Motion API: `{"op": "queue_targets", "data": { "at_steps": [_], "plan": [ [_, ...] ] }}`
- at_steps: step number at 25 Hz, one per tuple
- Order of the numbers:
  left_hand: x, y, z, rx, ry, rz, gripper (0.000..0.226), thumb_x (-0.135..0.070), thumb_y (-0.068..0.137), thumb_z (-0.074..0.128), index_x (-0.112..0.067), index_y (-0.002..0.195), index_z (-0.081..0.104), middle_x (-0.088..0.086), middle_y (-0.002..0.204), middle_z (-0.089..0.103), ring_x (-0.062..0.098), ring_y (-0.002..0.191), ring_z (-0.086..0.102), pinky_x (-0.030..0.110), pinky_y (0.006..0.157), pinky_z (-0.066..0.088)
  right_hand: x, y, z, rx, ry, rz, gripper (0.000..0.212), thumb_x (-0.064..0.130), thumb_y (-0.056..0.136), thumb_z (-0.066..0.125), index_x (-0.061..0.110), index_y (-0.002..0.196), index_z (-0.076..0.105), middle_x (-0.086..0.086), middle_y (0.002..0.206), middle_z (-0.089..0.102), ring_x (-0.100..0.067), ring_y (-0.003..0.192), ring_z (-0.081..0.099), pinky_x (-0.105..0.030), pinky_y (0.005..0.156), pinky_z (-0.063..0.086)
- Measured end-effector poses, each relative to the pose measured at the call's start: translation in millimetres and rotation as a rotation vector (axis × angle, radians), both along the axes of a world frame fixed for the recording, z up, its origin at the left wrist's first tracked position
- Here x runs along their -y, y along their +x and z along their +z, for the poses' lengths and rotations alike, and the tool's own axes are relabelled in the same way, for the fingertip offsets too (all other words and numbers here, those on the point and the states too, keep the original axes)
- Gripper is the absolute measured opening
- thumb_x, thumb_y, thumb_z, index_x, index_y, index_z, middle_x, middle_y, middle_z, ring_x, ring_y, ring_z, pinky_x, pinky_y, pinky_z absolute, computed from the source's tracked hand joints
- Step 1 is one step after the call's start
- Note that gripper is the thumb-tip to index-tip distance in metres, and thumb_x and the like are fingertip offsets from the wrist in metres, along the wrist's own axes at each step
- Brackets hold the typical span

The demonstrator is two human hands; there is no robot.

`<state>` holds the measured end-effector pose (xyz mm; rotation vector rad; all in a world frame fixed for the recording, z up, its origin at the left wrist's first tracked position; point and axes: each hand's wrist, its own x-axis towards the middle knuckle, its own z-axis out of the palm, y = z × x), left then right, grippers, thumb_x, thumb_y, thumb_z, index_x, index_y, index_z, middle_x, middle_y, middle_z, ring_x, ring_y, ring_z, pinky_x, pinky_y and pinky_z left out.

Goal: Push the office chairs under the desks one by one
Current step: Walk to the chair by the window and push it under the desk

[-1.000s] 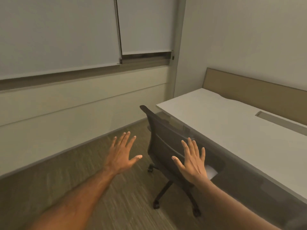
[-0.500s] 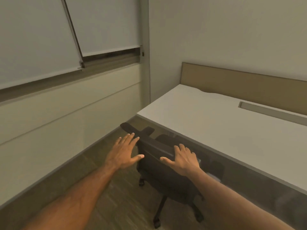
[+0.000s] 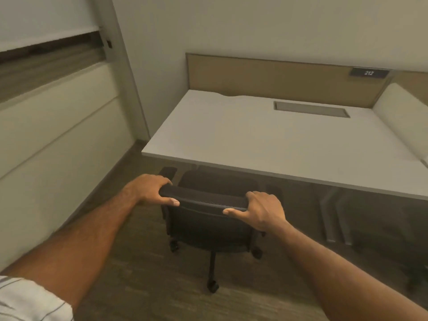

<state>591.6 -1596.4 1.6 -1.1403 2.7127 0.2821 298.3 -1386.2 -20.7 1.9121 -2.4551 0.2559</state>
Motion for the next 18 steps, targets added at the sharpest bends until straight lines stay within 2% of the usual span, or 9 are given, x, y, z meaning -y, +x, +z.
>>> {"op": "queue_targets", "data": {
  "at_steps": [3, 7, 12, 18],
  "plan": [
    [10, 3, -12, -0.06, -0.136, -0.076, 0.103, -0.111, 0.051, 0.026, -0.034, 0.109, 0.064, -0.02, 0.09, 0.057, 0.008, 0.08, 0.056, 0.033, 0.069, 0.044, 0, 3, 0, 0.009, -0.025, -0.016, 0.089, 0.108, 0.062, 0.018, 0.022, 0.062, 0.042, 0.007, 0.056, 0.049, -0.01, 0.049, 0.045, -0.027, 0.047, 0.022],
    [16, 4, -27, -0.201, -0.246, -0.108, 0.092, -0.11, 0.055, 0.031, -0.034, 0.093, 0.067, -0.02, 0.075, 0.057, 0.006, 0.068, 0.055, 0.029, 0.058, 0.038, 0, 5, 1, 0.028, -0.045, -0.028, 0.087, 0.107, 0.065, 0.02, 0.023, 0.062, 0.042, 0.007, 0.057, 0.048, -0.01, 0.05, 0.044, -0.027, 0.048, 0.021],
    [15, -10, -26, -0.251, -0.266, -0.126, 0.089, -0.111, 0.052, 0.03, -0.035, 0.083, 0.065, -0.015, 0.07, 0.058, 0.012, 0.066, 0.057, 0.032, 0.058, 0.04, -14, -3, 3, 0.054, -0.042, -0.023, 0.085, 0.105, 0.067, 0.026, 0.022, 0.063, 0.041, 0.005, 0.059, 0.048, -0.011, 0.051, 0.042, -0.028, 0.049, 0.016],
    [-6, -29, -21, -0.239, -0.267, -0.159, 0.096, -0.111, 0.05, 0.023, -0.034, 0.087, 0.066, -0.013, 0.074, 0.061, 0.014, 0.07, 0.059, 0.032, 0.061, 0.039, -37, -16, 5, 0.046, -0.031, -0.023, 0.084, 0.104, 0.067, 0.027, 0.021, 0.061, 0.041, 0.005, 0.057, 0.048, -0.01, 0.049, 0.04, -0.027, 0.049, 0.017]
  ]
}}
